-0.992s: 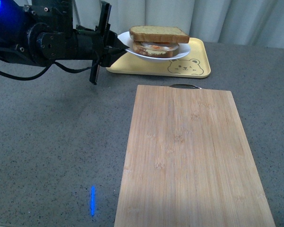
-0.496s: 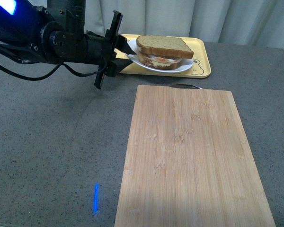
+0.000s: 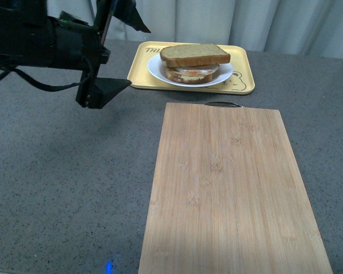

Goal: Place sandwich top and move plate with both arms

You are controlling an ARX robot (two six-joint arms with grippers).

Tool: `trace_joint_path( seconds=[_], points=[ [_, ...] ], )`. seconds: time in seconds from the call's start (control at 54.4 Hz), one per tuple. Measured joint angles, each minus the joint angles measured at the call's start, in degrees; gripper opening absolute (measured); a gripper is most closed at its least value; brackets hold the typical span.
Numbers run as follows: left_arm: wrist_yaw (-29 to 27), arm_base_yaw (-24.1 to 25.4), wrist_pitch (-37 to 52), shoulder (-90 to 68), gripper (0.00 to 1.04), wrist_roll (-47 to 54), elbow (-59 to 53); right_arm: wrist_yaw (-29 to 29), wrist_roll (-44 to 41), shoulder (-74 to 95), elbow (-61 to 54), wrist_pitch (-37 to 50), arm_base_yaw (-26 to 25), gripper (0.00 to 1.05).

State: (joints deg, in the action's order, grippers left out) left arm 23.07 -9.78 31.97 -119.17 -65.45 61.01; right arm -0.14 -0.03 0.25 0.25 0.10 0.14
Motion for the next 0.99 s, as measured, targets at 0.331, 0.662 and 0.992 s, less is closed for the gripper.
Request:
trace_joint_path(
  seconds=[0.331, 0.662, 0.992],
  points=[
    [-30.93, 1.86, 41.81, 15.37, 0.39, 58.84, -30.67, -0.02, 0.00, 0.00, 0.00, 0.00, 0.00, 0.95],
    [-27.80, 4.63, 40.79, 30.38, 0.04, 64.24, -45.44, 0.00, 0.00, 0.00, 0.00, 0.00, -0.02, 0.95],
    [-23.32, 9.18, 29.38, 49.48, 0.04, 64.83, -53.16, 0.02, 0.00, 0.00, 0.00, 0.00, -0.02, 0.95]
  ],
)
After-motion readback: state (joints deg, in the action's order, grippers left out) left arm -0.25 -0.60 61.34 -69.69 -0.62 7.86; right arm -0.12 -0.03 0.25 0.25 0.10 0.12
